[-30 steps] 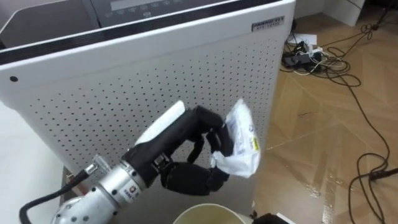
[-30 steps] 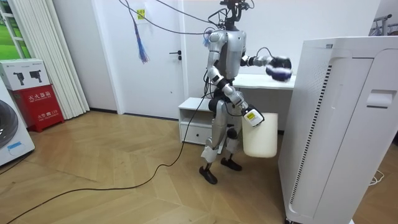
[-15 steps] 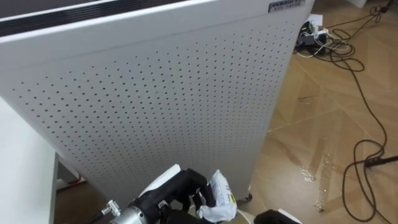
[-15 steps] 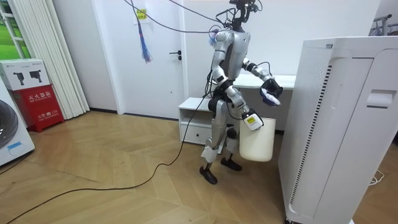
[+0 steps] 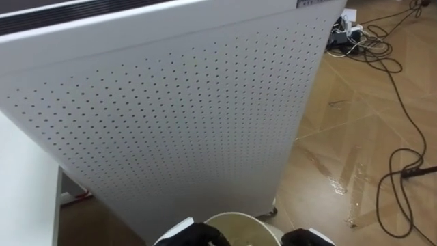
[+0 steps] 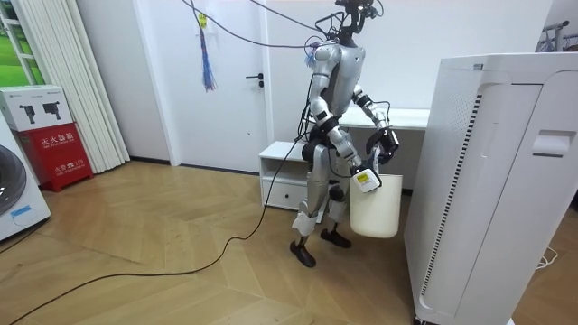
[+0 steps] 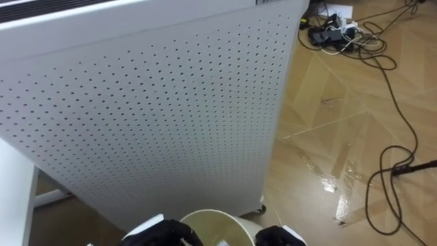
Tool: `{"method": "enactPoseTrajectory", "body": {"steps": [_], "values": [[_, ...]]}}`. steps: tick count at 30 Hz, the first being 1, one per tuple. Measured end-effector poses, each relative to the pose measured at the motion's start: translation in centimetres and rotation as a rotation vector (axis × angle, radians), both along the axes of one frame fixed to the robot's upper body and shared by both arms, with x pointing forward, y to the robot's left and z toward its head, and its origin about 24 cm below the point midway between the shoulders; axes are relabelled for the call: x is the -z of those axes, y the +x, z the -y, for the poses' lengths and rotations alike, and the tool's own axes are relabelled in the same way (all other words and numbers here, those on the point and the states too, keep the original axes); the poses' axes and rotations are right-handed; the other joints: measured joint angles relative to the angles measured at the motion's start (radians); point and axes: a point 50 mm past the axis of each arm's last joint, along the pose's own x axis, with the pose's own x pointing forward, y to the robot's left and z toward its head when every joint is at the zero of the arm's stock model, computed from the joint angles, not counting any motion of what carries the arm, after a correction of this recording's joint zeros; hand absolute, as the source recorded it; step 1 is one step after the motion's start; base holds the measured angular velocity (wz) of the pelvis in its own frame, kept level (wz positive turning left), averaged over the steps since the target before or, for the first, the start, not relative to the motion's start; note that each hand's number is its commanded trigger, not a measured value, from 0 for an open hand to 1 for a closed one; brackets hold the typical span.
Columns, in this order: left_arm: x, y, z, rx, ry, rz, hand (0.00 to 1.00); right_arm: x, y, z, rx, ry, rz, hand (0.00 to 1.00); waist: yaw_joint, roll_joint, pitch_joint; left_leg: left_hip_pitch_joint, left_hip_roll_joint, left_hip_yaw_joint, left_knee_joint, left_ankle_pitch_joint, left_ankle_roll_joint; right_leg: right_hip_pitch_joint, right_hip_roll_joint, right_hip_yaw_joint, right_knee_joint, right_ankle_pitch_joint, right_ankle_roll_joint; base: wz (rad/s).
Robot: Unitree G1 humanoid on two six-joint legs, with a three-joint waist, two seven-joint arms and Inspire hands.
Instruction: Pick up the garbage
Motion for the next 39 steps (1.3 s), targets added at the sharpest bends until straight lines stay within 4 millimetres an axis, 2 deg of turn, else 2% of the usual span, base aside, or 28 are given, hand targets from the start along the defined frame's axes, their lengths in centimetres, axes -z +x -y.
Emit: {"method": "enactPoseTrajectory", "body": {"steps": [13,23,26,34,39], "values": [[0.0,0.0,0.1,0.013,-0.009,-0.007,0.00,-0.1,0.0,0.0,0.015,0.023,0.005,1.00,0.001,-0.005,0.0025,0.001,-0.001,0.006,-0.007,0.000,0.000,-0.010,-0.001,0.017,0.001,0.000,0.000,-0.01],[0.0,0.0,0.1,0.013,-0.009,-0.010,0.00,-0.1,0.0,0.0,0.015,0.022,0.010,1.00,-0.005,-0.016,0.0009,0.002,-0.002,0.015,-0.006,0.000,0.000,-0.010,0.000,0.027,0.002,0.000,0.000,-0.02],[0.6,-0.4,0.0,0.007,-0.005,-0.035,0.00,0.0,-0.1,0.0,0.015,0.026,0.007,1.00,-0.005,-0.020,0.0015,0.016,-0.002,0.018,-0.007,0.000,0.000,0.004,0.000,0.027,0.000,0.000,0.000,-0.01],[2.9,-2.9,-1.0,-0.043,0.013,-0.155,0.00,1.4,-2.7,0.4,0.034,0.026,-0.056,1.00,-0.020,-0.024,-0.0006,0.053,-0.002,0.013,-0.009,0.000,0.000,0.042,0.002,0.025,-0.002,0.000,0.000,0.00],[5.5,-5.2,-2.5,-0.126,0.028,-0.289,0.00,3.2,-6.0,1.1,0.044,-0.008,-0.155,1.00,-0.028,-0.039,-0.0148,0.083,-0.002,0.018,-0.010,0.000,-0.001,0.065,0.003,0.026,-0.003,0.000,0.000,-0.02]]}}
